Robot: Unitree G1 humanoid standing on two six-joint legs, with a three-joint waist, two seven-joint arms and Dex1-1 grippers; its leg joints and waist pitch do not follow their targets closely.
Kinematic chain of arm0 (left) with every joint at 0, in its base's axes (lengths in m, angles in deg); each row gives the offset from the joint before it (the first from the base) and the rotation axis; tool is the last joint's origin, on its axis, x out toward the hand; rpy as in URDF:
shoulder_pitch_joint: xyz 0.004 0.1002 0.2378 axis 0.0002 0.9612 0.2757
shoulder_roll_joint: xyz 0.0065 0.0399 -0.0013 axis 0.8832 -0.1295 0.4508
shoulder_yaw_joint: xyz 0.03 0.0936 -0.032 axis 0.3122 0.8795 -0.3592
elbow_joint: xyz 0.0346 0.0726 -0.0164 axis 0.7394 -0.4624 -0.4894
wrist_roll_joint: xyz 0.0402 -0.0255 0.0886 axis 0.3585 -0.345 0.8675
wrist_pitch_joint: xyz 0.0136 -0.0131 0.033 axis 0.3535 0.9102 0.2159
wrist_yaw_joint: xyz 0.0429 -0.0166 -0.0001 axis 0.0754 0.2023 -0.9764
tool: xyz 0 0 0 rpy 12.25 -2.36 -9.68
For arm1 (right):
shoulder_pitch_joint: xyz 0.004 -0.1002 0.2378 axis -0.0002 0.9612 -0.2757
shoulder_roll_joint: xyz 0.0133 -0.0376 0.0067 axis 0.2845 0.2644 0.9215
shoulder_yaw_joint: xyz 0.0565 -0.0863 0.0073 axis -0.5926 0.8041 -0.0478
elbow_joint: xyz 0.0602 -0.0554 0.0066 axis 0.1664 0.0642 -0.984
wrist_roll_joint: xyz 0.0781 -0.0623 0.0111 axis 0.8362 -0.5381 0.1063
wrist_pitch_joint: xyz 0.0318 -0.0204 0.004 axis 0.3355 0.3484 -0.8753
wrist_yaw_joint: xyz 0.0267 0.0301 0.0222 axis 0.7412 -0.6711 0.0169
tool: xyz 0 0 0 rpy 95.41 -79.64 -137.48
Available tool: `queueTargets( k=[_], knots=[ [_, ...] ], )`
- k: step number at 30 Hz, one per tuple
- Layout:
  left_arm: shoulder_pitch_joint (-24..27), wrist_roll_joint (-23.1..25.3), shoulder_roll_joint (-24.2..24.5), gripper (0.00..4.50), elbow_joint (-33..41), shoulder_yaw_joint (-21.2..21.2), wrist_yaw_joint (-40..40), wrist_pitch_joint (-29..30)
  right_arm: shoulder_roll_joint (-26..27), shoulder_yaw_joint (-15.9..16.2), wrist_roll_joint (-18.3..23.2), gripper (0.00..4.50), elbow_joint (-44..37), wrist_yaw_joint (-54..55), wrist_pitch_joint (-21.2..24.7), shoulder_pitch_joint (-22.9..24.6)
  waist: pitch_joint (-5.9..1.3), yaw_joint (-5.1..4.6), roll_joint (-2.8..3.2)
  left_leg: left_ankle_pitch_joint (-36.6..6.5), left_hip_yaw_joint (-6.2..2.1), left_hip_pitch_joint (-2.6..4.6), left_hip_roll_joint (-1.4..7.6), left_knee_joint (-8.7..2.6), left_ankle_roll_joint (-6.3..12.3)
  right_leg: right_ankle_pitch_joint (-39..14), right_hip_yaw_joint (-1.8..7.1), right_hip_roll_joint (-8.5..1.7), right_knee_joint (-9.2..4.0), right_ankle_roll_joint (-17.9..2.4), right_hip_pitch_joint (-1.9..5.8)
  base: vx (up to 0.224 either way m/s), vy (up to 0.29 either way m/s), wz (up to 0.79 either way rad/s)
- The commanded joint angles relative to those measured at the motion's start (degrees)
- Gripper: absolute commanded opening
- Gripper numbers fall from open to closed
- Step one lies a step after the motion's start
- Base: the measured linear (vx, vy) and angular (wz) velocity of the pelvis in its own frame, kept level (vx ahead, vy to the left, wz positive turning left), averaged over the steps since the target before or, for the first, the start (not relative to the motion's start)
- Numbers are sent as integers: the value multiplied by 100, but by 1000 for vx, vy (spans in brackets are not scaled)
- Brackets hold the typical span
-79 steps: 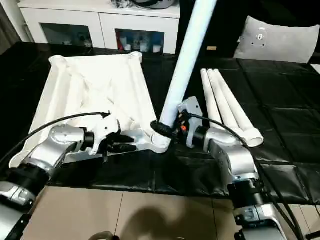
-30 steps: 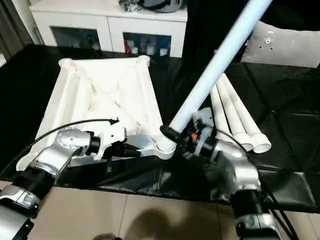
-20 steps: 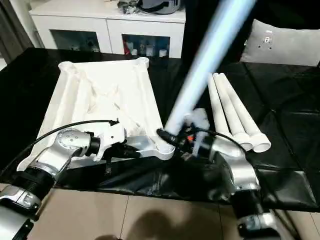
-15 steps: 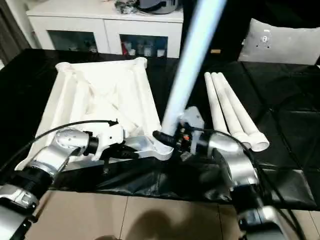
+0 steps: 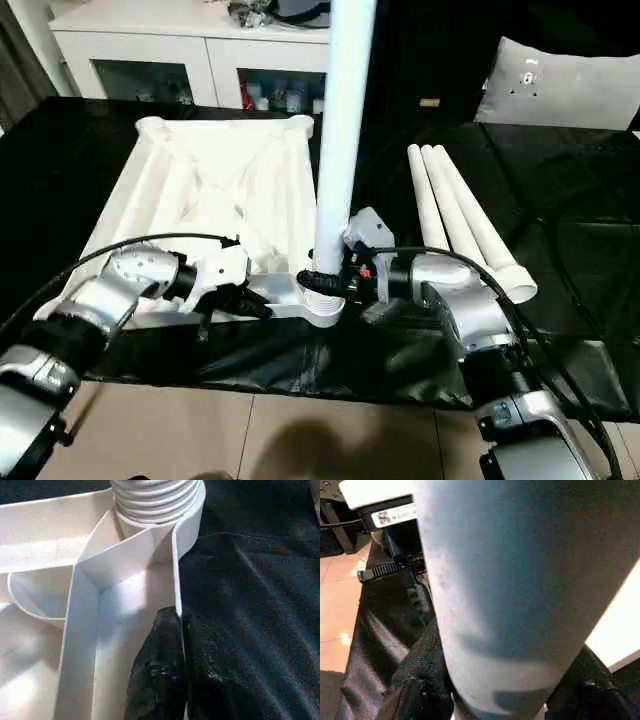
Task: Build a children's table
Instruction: Insert table leg to table base, then rotate leg to tighten
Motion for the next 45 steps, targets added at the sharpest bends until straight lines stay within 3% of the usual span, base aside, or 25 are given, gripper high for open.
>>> queueTargets(
  k=[1, 3, 6, 8, 10, 13, 14, 16, 17, 20, 21, 23, 28, 30, 32, 37, 38, 42, 45],
  knots=[
    [-80, 118, 138, 0, 24, -46, -3, -12, -7, 607, -400, 190, 448, -88, 538, 419, -258, -11, 19, -1373, -83, 88, 333, -439, -14, -380, 194, -456, -407, -1482, 163, 0, 0, 0],
    [28, 83, 161, 0, 33, -120, -91, 71, 93, 473, -430, 190, 353, 283, 639, 458, -246, -12, 11, -1365, -87, 82, 334, -453, -20, -420, 195, -454, -410, -1469, 163, 0, 0, 0],
    [213, -35, 149, 0, 206, -280, -295, 378, 214, 324, -476, 190, 181, 815, 861, 528, -208, -47, 12, -1761, -102, 108, 337, -506, -154, -1054, 206, -465, -462, -1359, 130, 0, 0, 0],
    [411, -138, 135, 0, 490, -395, -449, 710, 299, 256, -512, 190, 21, 1143, 1042, 592, -147, -72, 20, -2266, -121, 159, 344, -554, -283, -1969, 236, -489, -531, -1188, 76, 0, 0, 0],
    [747, -235, 71, 0, 1019, -537, -758, 1246, 470, 136, -566, 190, -107, 1648, 1270, 626, -151, -112, 26, -2516, -177, 176, 351, -593, -394, -2576, 255, -510, -576, -962, 62, 0, 0, 0],
    [1211, -231, -137, 0, 1838, -626, -1273, 1915, 854, -200, -566, 190, 70, 2531, 1581, 462, -145, -197, 34, -2536, -191, 154, 341, -615, -446, -2562, 247, -486, -585, -916, 29, 0, 0, 0],
    [1378, -199, -316, 0, 2184, -655, -1559, 2234, 1030, -379, -560, 190, 271, 2964, 1662, 318, -132, -279, -10, -2615, -180, 151, 330, -613, -453, -2660, 244, -469, -606, -906, 21, 0, 0, 0],
    [1509, -91, -499, 0, 2516, -647, -1857, 2503, 1143, -446, -599, 190, 489, 3264, 1614, 181, -131, -325, 8, -2607, -193, 134, 309, -601, -457, -2709, 232, -463, -604, -909, 13, 0, 0, 0],
    [1533, -46, -570, 0, 2619, -645, -1966, 2599, 1174, -460, -614, 190, 574, 3352, 1576, 132, -141, -340, 15, -2608, -190, 152, 309, -583, -432, -2740, 239, -470, -634, -876, -6, 0, 0, 0],
    [1486, 127, -933, 0, 3049, -635, -2458, 3152, 1324, -613, -601, 190, 927, 3790, 1513, -69, -137, -329, -61, -2599, -163, 176, 291, -545, -348, -2812, 254, -453, -675, -815, -54, 0, 0, 0],
    [1486, 127, -933, 0, 3049, -635, -2458, 3152, 1324, -613, -601, 190, 927, 3790, 1513, -69, -137, -327, -49, -2593, -161, 175, 294, -552, -348, -2806, 256, -450, -669, -804, -55, 0, 0, 0],
    [1537, 192, -1030, 0, 3422, -456, -2578, 3488, 1432, -655, -640, 190, 970, 3909, 1604, -114, -152, -319, -79, -2445, -169, 116, 300, -583, -335, -2478, 246, -427, -645, -752, -21, 0, 0, 0],
    [1627, 345, -928, 0, 3523, -335, -2651, 3516, 1489, -648, -560, 190, 1177, 3753, 1495, -236, -168, -339, -75, -2278, -148, 73, 293, -581, -318, -1781, 231, -408, -593, -898, 14, 0, 0, 0],
    [1632, 344, -918, 0, 3554, -355, -2657, 3524, 1500, -676, -541, 246, 1269, 3775, 1429, -276, -170, -343, -79, -2310, -143, 82, 287, -570, -312, -1852, 236, -414, -603, -901, 6, 0, 0, 0],
    [1607, 338, -876, 0, 3606, -383, -2694, 3544, 1504, -705, -523, 266, 1409, 3778, 1264, -335, -184, -340, -71, -2242, -142, 72, 288, -565, -315, -1791, 237, -419, -599, -933, 13, 0, 0, 0],
    [1442, 330, -806, 0, 3378, -466, -2735, 3329, 1355, -694, -508, 313, 1151, 3446, 952, -174, -210, -287, -54, -1781, -92, 67, 294, -524, -201, -988, 233, -395, -551, -1089, 40, 0, 0, 0],
    [1428, 339, -791, 0, 3353, -462, -2725, 3307, 1330, -684, -495, 318, 1079, 3401, 983, -137, -226, -279, -66, -1597, -93, 37, 286, -518, -162, -761, 225, -391, -526, -1121, 90, 0, 0, 0],
    [1302, 444, -589, 0, 3057, -331, -2525, 2958, 1026, -583, -368, 357, 402, 2814, 818, 276, -261, -187, -52, -1006, -63, 38, 279, -445, 19, 188, 209, -378, -439, -1229, 141, 0, 0, 0],
    [1244, 447, -514, 0, 2887, -301, -2403, 2775, 811, -564, -220, 384, 26, 2380, 652, 543, -249, -140, -38, -869, -59, 15, 275, -435, 131, 382, 204, -394, -434, -1258, 162, 0, 0, 0]
  ],
)
